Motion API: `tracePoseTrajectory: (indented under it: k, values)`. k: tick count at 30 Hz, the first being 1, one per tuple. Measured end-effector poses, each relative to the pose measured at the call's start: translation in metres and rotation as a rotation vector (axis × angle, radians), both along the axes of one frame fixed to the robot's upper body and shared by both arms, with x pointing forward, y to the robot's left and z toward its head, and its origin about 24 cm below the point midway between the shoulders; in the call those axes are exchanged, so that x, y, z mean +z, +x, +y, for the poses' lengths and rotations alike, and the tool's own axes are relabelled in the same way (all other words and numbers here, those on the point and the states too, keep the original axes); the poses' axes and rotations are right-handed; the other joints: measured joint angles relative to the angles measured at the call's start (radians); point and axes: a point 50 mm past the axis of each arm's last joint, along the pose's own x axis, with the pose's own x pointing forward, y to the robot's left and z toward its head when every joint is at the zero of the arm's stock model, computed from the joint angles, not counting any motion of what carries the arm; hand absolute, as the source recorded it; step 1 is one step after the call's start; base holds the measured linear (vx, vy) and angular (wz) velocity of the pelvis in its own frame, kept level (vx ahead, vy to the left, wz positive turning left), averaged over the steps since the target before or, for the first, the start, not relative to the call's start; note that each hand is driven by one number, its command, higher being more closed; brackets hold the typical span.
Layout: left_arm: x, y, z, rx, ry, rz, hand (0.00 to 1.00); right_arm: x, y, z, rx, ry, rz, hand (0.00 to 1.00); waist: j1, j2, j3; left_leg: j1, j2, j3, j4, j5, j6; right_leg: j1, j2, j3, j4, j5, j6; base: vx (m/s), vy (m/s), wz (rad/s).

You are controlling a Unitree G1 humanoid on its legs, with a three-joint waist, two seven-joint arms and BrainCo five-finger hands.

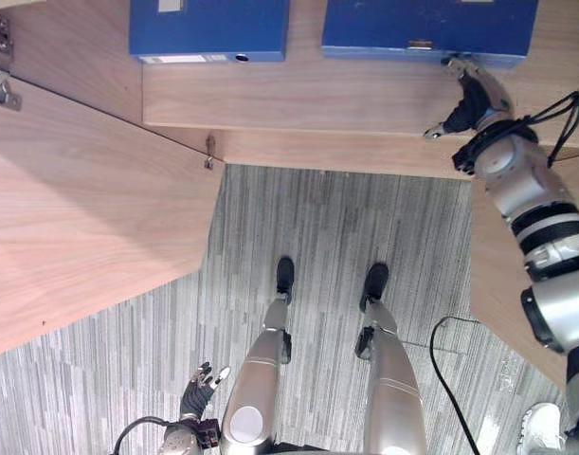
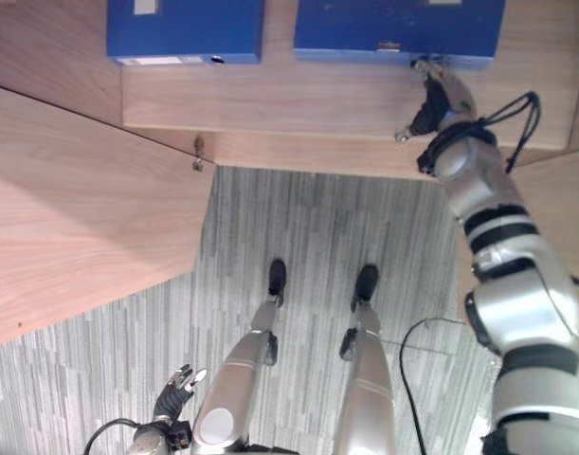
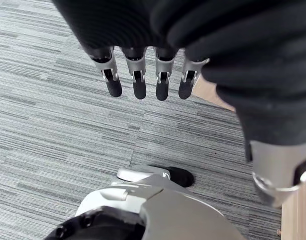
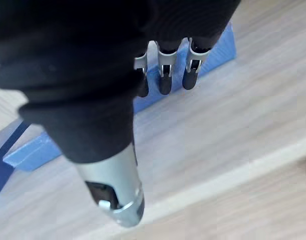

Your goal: Walk over to the cabinet, pick up the folder, carry it to the office cabinet, place the folder inside the office cabinet, then close the office cabinet door

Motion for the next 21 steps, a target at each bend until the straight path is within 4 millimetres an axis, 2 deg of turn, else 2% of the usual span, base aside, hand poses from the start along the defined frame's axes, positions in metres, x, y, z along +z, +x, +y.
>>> tracePoseTrajectory:
  k: [3,11,14,18,20,21]
  values:
    - [-0.002,-0.002,0.001,0.007,0.005,0.011,0.00,-0.011,0.000,0.007,0.024,0.005,0.001,0.00,-0.016,0.000,0.000,0.006,0.001,0.006,0.000,0.000,0.000,0.004,0.002,0.004,-0.004,0.005,-0.001,0.03,-0.001,-0.06]
    - [-0.005,0.000,0.002,0.017,0.011,0.029,0.00,-0.036,0.001,0.017,0.035,0.012,0.041,0.00,-0.022,-0.003,0.002,0.033,0.005,0.019,-0.001,-0.001,0.001,0.037,0.009,0.011,-0.034,0.012,0.000,0.03,0.008,-0.05]
    - [-0.005,0.000,0.003,0.023,0.015,0.033,0.00,-0.055,0.000,0.026,0.056,0.017,0.075,0.00,-0.026,-0.007,0.005,0.060,0.013,0.025,-0.002,-0.005,-0.002,0.070,0.020,0.013,-0.052,0.023,-0.001,0.05,0.008,-0.09]
    - [-0.007,0.000,0.003,0.026,0.017,0.047,0.00,-0.104,-0.005,0.043,0.090,0.098,0.187,0.00,-0.036,-0.015,0.005,0.130,0.021,0.035,0.003,-0.022,-0.002,0.144,0.032,0.021,-0.071,0.018,0.003,0.06,0.018,-0.09]
    - [-0.008,0.001,0.004,0.031,0.019,0.054,0.00,-0.140,-0.011,0.055,0.101,0.138,0.297,0.00,-0.038,-0.025,0.009,0.169,0.024,0.051,0.011,-0.036,-0.003,0.185,0.037,0.035,-0.082,0.019,0.003,0.06,0.035,-0.16]
    - [-0.008,0.003,0.005,0.027,0.025,0.053,0.00,-0.175,-0.021,0.060,0.087,0.172,0.410,0.00,-0.039,-0.027,0.010,0.185,0.026,0.052,0.037,-0.056,-0.006,0.217,0.039,0.036,-0.087,0.018,0.004,0.07,0.055,-0.06]
